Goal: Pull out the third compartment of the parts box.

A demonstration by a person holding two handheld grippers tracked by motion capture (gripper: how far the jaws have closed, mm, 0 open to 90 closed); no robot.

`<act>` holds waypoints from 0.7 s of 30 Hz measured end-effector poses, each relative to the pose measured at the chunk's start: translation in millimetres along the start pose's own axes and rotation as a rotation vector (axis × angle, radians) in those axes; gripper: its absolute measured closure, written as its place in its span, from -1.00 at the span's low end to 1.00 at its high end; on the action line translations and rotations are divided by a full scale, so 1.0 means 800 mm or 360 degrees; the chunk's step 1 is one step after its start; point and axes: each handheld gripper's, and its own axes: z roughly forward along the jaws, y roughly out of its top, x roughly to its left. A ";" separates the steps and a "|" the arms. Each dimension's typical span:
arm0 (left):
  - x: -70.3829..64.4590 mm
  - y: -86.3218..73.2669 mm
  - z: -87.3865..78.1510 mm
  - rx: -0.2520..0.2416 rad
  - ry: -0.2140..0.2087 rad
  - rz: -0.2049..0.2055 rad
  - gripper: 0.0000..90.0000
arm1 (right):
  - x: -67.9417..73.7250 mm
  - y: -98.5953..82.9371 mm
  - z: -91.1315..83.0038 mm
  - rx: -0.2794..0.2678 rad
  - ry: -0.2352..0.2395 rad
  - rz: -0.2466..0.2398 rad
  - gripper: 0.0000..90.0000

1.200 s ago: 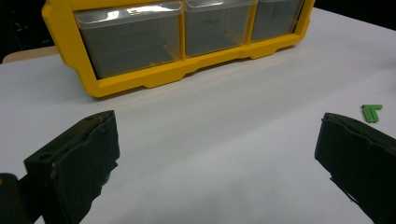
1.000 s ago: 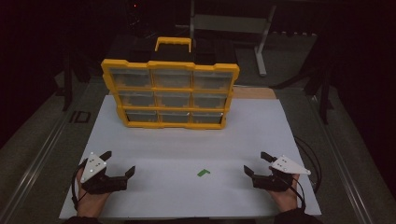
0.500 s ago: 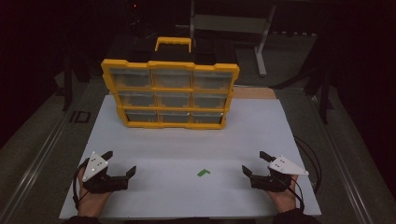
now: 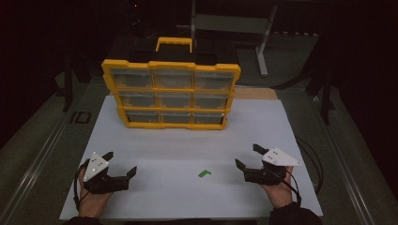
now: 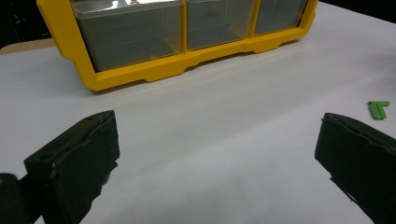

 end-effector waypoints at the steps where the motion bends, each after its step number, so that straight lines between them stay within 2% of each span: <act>1: 0.000 0.000 0.000 -0.0002 0.0000 -0.0002 -1.00 | 0.002 0.007 0.004 -0.0004 0.0005 -0.0019 -0.65; 6: 0.000 0.000 0.000 0.0001 0.0002 -0.0004 -1.00 | 0.005 0.021 0.010 -0.0022 0.0026 -0.0043 -0.65; 8: 0.000 -0.001 0.000 0.0003 0.0003 -0.0005 -1.00 | 0.005 0.031 0.015 -0.0026 0.0010 -0.0053 -0.65; 11: 0.000 -0.001 0.000 0.0004 0.0003 -0.0006 -1.00 | 0.005 0.035 0.017 -0.0026 -0.0004 -0.0051 -0.65; 12: 0.000 -0.001 0.000 0.0003 0.0002 -0.0005 -1.00 | 0.003 0.043 0.023 -0.0038 -0.0010 -0.0037 -0.64; 15: 0.000 -0.001 0.001 0.0004 0.0003 -0.0007 -1.00 | 0.003 0.050 0.031 -0.0036 -0.0030 -0.0059 -0.64; 21: -0.001 -0.001 0.001 0.0003 -0.0002 -0.0007 -1.00 | 0.007 0.065 0.050 -0.0050 -0.0016 -0.0070 -0.64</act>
